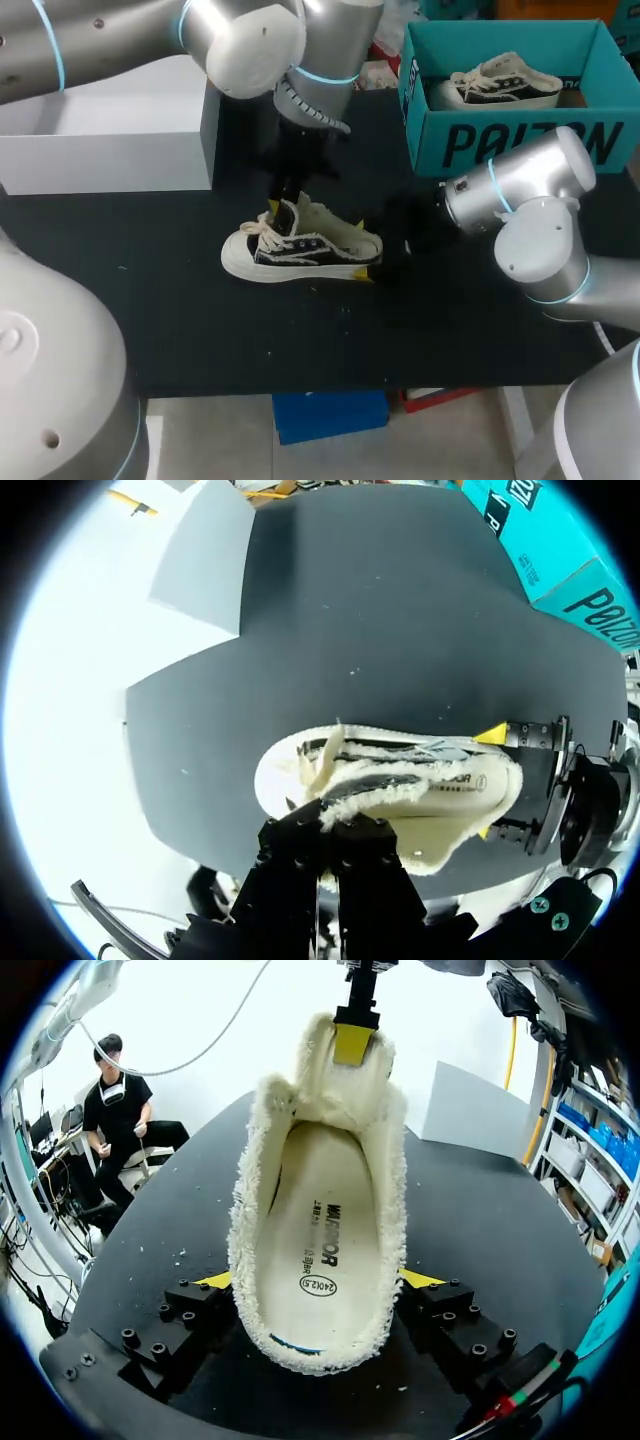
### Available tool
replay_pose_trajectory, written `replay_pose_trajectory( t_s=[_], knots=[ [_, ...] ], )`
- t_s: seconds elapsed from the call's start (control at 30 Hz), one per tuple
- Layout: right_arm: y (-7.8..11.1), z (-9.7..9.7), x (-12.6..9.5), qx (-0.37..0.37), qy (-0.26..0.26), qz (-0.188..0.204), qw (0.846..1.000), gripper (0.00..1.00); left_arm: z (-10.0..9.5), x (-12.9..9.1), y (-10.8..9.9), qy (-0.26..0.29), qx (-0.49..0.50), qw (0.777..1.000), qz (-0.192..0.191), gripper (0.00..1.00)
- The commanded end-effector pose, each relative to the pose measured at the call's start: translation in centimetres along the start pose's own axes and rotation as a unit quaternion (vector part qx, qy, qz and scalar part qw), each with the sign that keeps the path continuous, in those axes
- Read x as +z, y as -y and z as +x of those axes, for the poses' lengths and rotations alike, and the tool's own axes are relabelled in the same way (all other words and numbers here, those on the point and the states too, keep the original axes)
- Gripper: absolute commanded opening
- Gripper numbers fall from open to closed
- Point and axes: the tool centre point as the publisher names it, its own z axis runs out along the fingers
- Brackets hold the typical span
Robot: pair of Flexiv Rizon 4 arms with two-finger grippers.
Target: Take the shoe out of the shoebox, open the shoe tongue, remove and reinsert the insole, then place the shoe into the shoebox
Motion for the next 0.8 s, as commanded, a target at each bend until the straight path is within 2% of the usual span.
replay_pose_trajectory(
  t_s=[0.03, 0.27, 0.3, 0.37, 0.4, 0.43, 0.47, 0.8],
  knots=[
    [0.1, 0.0, 0.3, 0.000, 0.000, 0.001, 1.000, 0.00, -1.7, 0.4, -0.3, -0.076, -0.001, 0.997, 0.003, 0.00],
    [0.1, 0.0, 0.3, 0.000, 0.000, 0.001, 1.000, 0.00, -3.2, 1.2, -0.4, -0.112, -0.001, 0.993, 0.021, 0.00],
    [0.1, 0.0, 0.3, 0.000, 0.000, 0.001, 1.000, 0.00, -3.2, 1.5, -0.5, -0.119, 0.007, 0.993, 0.027, 0.02],
    [0.1, 0.0, 0.3, 0.000, 0.000, 0.001, 1.000, 0.00, -3.3, 1.8, -0.8, -0.121, 0.020, 0.992, 0.029, 0.19],
    [0.1, 0.0, 0.3, 0.000, 0.000, 0.001, 1.000, 0.00, -3.4, 2.0, -0.9, -0.124, 0.024, 0.992, 0.030, 0.20],
    [0.1, 0.0, 0.3, 0.000, 0.000, 0.001, 1.000, 0.00, -3.4, 2.1, -1.0, -0.126, 0.027, 0.991, 0.028, 0.15],
    [0.1, 0.0, 0.3, 0.000, 0.000, 0.001, 1.000, 0.00, -3.5, 2.3, -1.0, -0.128, 0.029, 0.991, 0.028, 0.00],
    [0.1, 0.0, 0.3, 0.000, 0.000, 0.001, 1.000, 0.00, -3.6, 3.2, -1.0, -0.123, 0.038, 0.991, 0.026, 0.00]
  ],
)
